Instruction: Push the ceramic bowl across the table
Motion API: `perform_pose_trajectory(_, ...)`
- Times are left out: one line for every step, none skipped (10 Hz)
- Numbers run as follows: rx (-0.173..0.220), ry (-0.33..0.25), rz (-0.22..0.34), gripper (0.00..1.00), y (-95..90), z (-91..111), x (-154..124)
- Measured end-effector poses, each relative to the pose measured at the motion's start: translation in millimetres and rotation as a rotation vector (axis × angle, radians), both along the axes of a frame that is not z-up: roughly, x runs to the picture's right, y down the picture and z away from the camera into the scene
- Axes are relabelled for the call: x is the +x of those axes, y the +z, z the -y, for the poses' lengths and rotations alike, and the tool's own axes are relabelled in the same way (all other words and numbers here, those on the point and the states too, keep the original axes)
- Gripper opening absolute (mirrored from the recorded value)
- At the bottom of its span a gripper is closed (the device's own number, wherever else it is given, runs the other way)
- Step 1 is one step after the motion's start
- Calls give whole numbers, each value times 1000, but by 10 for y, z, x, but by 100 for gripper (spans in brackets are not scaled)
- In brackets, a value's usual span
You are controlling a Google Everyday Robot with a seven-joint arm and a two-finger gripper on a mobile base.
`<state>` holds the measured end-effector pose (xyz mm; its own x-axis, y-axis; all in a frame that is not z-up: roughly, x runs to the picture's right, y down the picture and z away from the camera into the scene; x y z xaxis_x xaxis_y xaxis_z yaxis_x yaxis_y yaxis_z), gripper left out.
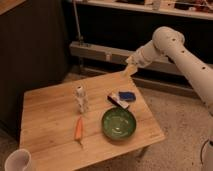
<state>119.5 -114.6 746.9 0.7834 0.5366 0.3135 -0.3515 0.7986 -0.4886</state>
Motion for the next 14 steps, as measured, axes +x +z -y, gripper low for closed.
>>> perform_pose_trajectory(0, 0, 0, 65, -2, 2, 0)
perform_pose_trajectory(0, 0, 0, 65, -2, 2, 0)
perform_pose_trajectory(2, -1, 1, 65, -5, 2, -3)
perform_pose_trajectory(14, -5, 3, 65, -20, 19, -5)
perform_pose_trajectory(34, -9, -3, 65, -44, 45, 9)
perform_pose_trajectory(69, -10, -14, 65, -139, 128, 68)
perform_pose_trajectory(98, -11, -25, 65, -280, 220, 156)
perform_pose_trajectory(120, -12, -36, 65, -456, 307, 266)
perform_pose_trajectory(129, -13, -50, 65, -708, 423, 394)
perform_pose_trajectory(124, -17, -61, 65, -881, 505, 475)
perform_pose_trajectory(122, -19, -65, 65, -976, 550, 507)
perform_pose_trajectory(119, -19, -68, 65, -998, 558, 520)
perform_pose_trajectory(119, -18, -68, 65, -999, 561, 515)
perform_pose_trajectory(119, -19, -66, 65, -995, 563, 498)
